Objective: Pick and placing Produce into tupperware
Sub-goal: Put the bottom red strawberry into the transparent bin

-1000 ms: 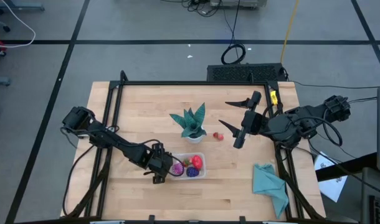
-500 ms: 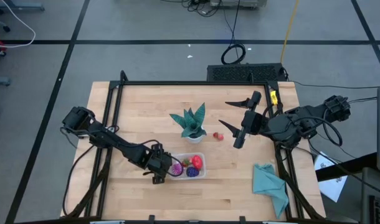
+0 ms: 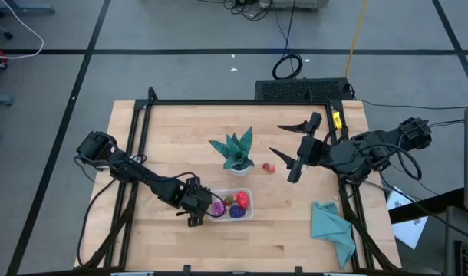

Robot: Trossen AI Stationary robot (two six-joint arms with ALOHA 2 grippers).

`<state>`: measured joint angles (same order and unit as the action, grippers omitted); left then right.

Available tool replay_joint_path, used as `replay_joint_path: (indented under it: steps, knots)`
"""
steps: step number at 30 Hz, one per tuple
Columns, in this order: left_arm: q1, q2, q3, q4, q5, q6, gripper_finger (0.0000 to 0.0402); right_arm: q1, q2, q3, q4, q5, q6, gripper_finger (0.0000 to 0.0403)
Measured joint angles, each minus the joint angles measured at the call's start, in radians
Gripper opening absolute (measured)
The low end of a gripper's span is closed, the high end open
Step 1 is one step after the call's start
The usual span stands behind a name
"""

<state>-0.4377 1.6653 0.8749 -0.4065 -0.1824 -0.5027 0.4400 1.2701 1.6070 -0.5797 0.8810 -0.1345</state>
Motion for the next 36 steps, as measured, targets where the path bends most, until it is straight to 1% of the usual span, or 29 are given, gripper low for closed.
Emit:
replay_joint_path:
  steps: [11, 22, 25, 36]
  knots:
    - [-0.003, 0.000, 0.000, -0.008, 0.000, -0.033, 0.0213, 0.000, 0.000, 0.000, 0.000, 0.000, 0.010, 0.0281]
    - [-0.015, 0.000, 0.000, -0.011, -0.001, -0.058, 0.0147, 0.000, 0.000, 0.000, 0.000, 0.000, 0.011, 0.0281]
    - [-0.018, 0.000, 0.000, -0.012, -0.001, -0.062, 0.0140, 0.000, 0.000, 0.000, 0.000, 0.000, 0.011, 0.0281]
    - [-0.025, 0.000, 0.000, -0.022, -0.002, -0.088, 0.0144, 0.000, 0.000, 0.000, 0.000, 0.000, 0.011, 0.0281]
